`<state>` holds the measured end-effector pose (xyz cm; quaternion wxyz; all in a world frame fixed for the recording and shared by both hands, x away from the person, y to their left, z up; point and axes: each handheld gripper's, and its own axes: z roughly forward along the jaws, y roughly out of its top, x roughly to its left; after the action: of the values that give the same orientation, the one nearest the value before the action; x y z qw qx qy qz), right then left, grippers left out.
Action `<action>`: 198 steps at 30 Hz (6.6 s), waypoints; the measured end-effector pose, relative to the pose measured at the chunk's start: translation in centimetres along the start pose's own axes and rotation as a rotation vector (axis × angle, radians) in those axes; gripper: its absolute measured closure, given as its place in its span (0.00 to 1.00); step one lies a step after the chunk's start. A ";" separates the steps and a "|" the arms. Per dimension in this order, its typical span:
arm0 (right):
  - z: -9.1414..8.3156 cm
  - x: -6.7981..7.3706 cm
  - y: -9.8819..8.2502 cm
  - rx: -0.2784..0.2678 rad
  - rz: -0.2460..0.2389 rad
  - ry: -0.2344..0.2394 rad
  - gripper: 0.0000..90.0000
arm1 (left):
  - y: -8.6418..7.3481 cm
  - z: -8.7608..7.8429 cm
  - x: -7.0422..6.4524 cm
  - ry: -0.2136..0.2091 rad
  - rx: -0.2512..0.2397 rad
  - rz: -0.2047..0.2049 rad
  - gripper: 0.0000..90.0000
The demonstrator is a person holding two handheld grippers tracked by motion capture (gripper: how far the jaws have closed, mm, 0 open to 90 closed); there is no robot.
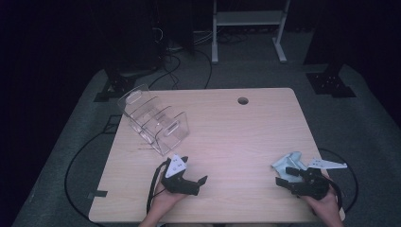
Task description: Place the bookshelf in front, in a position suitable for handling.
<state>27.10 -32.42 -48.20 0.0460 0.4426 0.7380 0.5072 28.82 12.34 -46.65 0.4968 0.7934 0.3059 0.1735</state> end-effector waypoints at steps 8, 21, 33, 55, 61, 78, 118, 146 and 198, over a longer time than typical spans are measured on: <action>0.4 0.0 -0.1 0.023 -0.003 0.011 0.21 | 0.3 -0.8 0.3 -0.071 -0.017 0.013 0.00; 0.4 0.7 0.1 0.023 -0.028 0.009 0.21 | 1.1 -2.5 1.2 -0.060 -0.029 0.032 0.00; 0.6 0.9 0.2 0.018 -0.022 0.009 0.20 | 3.6 -4.7 2.6 -0.052 -0.067 0.083 0.00; 0.9 1.2 0.2 0.029 -0.034 0.022 0.20 | 7.6 -7.7 8.8 0.040 -0.049 0.116 0.00; 1.2 1.3 0.2 0.039 -0.036 0.028 0.20 | 7.7 -7.7 11.8 0.087 -0.024 0.094 0.00; 1.5 1.4 0.1 0.056 -0.045 0.037 0.20 | 6.9 -5.7 16.0 0.139 0.065 0.032 0.00; 1.5 1.4 0.2 0.048 -0.040 0.029 0.20 | 6.5 -2.2 13.2 0.108 0.152 0.003 0.09; 1.0 1.0 0.1 0.034 -0.034 0.017 0.20 | 7.4 0.8 4.8 0.088 0.139 0.006 0.09; 2.0 -4.0 3.1 0.183 0.035 -0.325 0.35 | 7.5 1.5 -1.4 0.002 0.153 -0.003 0.04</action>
<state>32.48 -33.52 -48.27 0.1153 0.5339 0.7562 0.3604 30.99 7.95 -40.58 0.4346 0.8284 0.3201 0.1494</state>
